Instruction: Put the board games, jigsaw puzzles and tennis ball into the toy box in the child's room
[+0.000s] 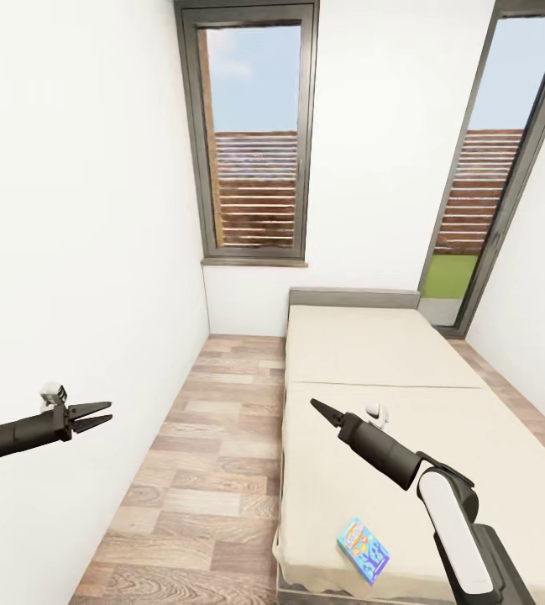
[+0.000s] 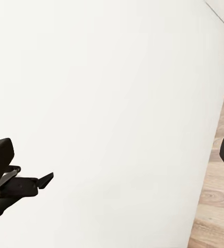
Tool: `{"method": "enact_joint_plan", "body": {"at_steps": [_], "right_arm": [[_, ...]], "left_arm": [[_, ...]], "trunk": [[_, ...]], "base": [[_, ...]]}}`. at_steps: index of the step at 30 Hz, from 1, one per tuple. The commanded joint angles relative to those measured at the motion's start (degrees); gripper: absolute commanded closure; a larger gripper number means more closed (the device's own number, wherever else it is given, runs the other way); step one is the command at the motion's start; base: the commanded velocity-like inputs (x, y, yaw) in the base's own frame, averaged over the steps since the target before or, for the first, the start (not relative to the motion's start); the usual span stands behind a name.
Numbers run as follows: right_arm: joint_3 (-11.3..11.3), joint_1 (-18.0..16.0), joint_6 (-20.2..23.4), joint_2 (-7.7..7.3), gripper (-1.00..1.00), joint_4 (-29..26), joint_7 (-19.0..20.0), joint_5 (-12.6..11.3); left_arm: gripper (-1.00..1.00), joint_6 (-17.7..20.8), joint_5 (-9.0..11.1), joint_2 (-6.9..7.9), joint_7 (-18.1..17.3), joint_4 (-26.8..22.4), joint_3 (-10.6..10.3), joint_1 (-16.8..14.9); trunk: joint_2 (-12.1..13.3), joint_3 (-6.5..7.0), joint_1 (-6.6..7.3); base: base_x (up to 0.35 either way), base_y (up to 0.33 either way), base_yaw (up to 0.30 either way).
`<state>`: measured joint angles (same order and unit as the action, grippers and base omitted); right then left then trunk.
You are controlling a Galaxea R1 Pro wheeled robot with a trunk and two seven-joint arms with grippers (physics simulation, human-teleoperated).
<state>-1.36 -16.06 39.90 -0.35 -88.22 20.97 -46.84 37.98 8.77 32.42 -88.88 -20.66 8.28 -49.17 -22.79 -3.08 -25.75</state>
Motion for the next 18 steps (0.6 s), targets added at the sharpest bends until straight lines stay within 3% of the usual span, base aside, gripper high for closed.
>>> {"method": "enact_joint_plan", "body": {"at_steps": [1, 13, 18], "right_arm": [[-0.1, -0.1, 0.4, 0.01, -1.0, 0.0, 0.1, -0.1], [-0.3, -0.1, 0.3, 0.03, -1.0, 0.0, 0.1, -0.1], [-0.5, -0.1, 0.3, 0.06, -1.0, 0.1, 0.0, -0.1]], "left_arm": [[-1.0, 0.6, -0.1, 0.02, -0.2, 0.0, 0.0, -0.1], [-1.0, 0.6, -0.1, 0.23, -0.4, 0.0, 0.1, -0.1], [-1.0, 0.7, 0.0, 0.27, -0.3, 0.0, 0.1, -0.1]], "trunk": [[-0.1, -0.13, -0.04], [-0.1, 0.0, -0.04], [-2.1, -0.89, -1.14]], "base": [[-0.002, 0.002, -0.001], [-0.001, 0.001, -0.045], [0.0, 0.0, -0.007]]}}
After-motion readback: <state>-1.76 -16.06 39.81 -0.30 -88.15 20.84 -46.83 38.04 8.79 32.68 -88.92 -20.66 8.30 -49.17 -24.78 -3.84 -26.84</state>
